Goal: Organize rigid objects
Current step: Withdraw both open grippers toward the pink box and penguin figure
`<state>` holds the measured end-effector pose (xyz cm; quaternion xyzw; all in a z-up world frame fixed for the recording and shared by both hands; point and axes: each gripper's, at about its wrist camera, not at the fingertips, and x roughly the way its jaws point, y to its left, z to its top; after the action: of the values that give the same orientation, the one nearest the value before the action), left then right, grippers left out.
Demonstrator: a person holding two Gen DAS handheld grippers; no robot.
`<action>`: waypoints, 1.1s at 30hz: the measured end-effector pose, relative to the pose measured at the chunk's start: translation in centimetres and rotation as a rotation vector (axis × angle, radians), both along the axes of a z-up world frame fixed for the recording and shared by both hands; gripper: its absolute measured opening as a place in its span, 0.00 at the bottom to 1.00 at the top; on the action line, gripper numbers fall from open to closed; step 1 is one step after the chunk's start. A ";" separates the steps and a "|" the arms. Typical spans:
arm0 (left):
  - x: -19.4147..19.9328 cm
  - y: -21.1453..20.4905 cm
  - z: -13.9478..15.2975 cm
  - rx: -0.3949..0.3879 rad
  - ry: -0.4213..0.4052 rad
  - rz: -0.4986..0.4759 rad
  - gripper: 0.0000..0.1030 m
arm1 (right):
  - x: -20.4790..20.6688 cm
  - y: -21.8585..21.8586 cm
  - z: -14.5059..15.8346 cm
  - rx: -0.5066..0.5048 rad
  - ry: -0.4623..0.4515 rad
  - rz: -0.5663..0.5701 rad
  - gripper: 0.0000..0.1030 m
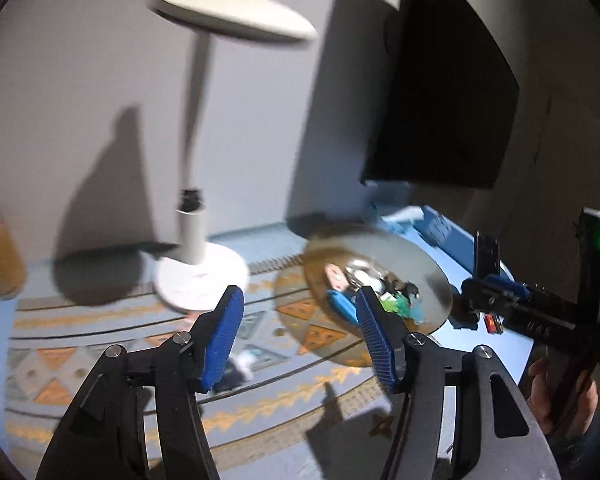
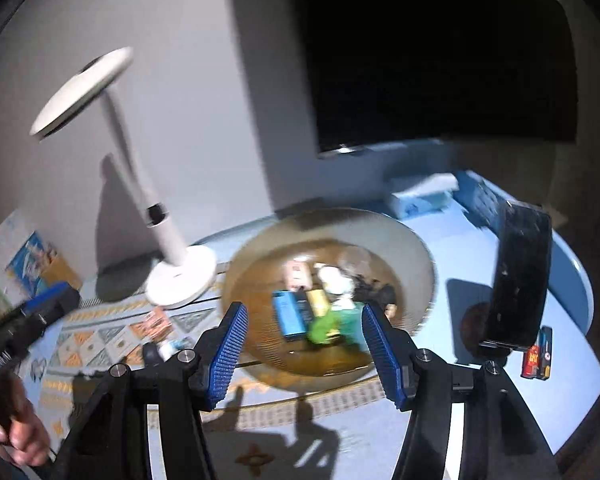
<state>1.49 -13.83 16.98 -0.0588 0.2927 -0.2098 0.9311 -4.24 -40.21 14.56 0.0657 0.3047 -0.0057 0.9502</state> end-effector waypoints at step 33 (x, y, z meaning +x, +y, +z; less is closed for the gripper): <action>-3.1 8.9 -17.2 0.137 0.281 0.287 0.61 | -0.7 9.8 -14.8 -0.074 0.155 0.131 0.82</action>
<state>-1.62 -4.93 -0.20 -0.0648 0.4218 -0.0445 0.9033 -4.91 -30.41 -0.24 0.0097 0.3807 0.0401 0.9238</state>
